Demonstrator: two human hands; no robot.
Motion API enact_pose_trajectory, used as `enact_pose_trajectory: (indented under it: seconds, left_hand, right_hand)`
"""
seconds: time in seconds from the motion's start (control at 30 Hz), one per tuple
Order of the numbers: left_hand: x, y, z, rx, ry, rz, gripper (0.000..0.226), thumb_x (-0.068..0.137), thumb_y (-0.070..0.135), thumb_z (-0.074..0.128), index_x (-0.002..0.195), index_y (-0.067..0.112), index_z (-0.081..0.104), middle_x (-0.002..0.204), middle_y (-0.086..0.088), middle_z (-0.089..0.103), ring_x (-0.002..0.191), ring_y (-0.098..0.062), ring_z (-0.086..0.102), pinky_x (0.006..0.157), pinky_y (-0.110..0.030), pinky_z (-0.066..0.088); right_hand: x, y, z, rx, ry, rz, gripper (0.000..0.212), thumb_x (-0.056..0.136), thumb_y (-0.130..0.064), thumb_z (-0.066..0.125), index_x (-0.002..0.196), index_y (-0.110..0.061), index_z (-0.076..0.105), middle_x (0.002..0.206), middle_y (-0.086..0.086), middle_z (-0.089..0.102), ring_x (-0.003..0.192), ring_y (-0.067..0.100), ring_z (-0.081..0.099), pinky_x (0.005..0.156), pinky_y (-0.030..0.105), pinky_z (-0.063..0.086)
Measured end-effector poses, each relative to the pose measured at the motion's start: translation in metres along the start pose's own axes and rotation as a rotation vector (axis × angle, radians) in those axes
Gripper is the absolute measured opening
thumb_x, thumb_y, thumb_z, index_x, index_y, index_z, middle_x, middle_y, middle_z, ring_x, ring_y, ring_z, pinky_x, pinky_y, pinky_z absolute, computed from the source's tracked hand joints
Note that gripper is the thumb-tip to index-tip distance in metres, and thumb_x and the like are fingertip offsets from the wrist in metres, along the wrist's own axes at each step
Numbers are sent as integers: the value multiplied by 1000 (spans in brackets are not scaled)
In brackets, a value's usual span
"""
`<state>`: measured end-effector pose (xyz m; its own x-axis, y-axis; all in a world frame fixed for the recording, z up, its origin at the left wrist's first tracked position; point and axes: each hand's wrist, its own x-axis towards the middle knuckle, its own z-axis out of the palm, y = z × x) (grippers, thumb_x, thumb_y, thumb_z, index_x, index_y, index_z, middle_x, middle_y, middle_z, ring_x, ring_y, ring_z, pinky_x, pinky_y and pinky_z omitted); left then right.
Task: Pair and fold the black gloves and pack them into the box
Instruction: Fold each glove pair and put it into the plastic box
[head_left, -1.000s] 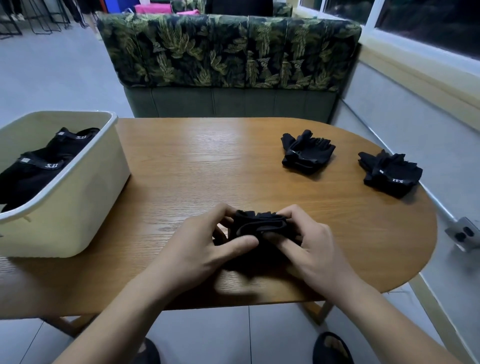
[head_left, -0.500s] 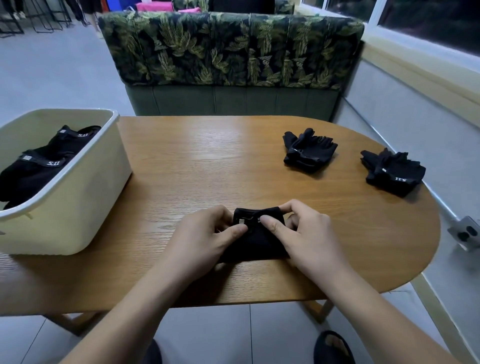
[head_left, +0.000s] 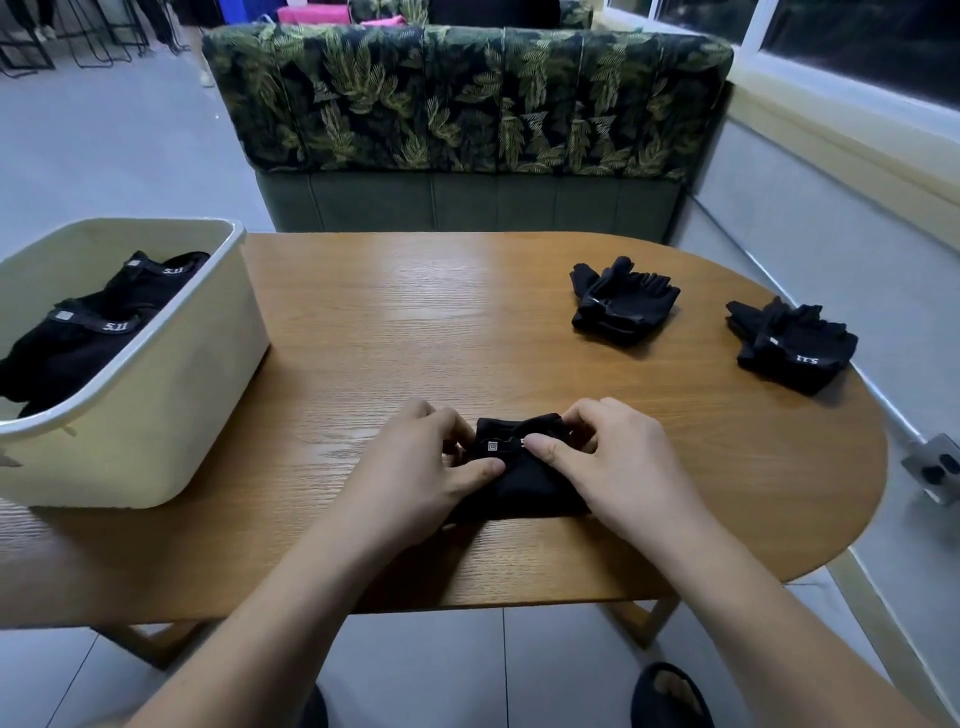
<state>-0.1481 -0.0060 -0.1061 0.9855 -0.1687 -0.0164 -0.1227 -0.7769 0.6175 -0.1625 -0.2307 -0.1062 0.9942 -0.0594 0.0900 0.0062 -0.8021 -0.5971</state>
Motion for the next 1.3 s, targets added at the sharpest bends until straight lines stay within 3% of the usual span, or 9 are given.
enact_pose_trajectory:
  seconds: [0.23,0.37,0.6,0.67,0.77,0.83,1.0,1.17,1.3]
  left_hand:
    - [-4,6,2,-97,8,-13,23,84,42,83,89,28,65,83,10,71,77,-7,68,60,-24,51]
    - [-6,3,-1,-199,-14,0,22,80,36,87,87,29,68,81,10,74,78,-3,69,69,-29,53]
    - [-10,5,-24,-378,-38,-31,20,81,26,89,89,23,71,85,-1,79,83,-21,76,78,-47,60]
    - [-12,9,-38,-432,-37,-38,18,84,19,88,92,17,71,85,-10,79,77,-26,77,70,-46,60]
    - [-18,19,-66,-499,-20,-27,17,89,8,83,97,4,69,84,-19,77,65,-17,70,59,-31,54]
    - [-23,22,-89,-501,1,-18,15,91,8,82,98,4,69,81,-13,78,64,-15,71,57,-25,52]
    - [-30,11,-156,-421,126,25,15,90,20,85,97,14,73,85,-8,80,79,-25,79,67,-34,58]
    - [-28,-20,-225,-366,225,30,11,90,21,84,91,20,73,87,-6,80,79,-19,77,71,-38,57]
    - [-12,-56,-273,-242,341,-52,11,89,27,85,90,25,75,85,1,81,77,-18,77,70,-37,61]
  right_hand:
    - [4,-5,-17,-32,-225,58,33,83,-58,82,101,-33,69,96,-12,68,88,10,65,63,28,53]
    - [4,-7,-21,-69,-281,10,33,83,-54,83,98,-30,63,105,-8,65,100,17,61,85,38,53]
    - [0,-21,-32,81,-313,7,33,86,-48,83,97,-25,62,99,-6,71,87,10,66,67,31,50]
    - [0,-32,-37,159,-289,18,32,85,-44,85,97,-24,63,98,-5,73,86,11,69,67,31,52]
    - [2,-55,-46,197,-236,-8,32,84,-43,87,96,-24,65,95,-6,74,87,11,69,74,32,53]
    - [5,-76,-53,202,-219,-56,30,84,-44,87,94,-26,65,92,-6,73,84,10,68,70,30,50]
    - [22,-145,-63,224,-234,-175,31,86,-46,86,95,-25,64,94,-5,73,86,13,69,67,31,48]
    - [51,-216,-45,261,-226,-283,30,87,-47,83,97,-26,63,94,-6,74,86,11,69,63,31,44]
    - [79,-267,-13,302,-204,-333,29,94,-49,72,109,-28,58,99,-4,72,89,15,68,65,32,47]
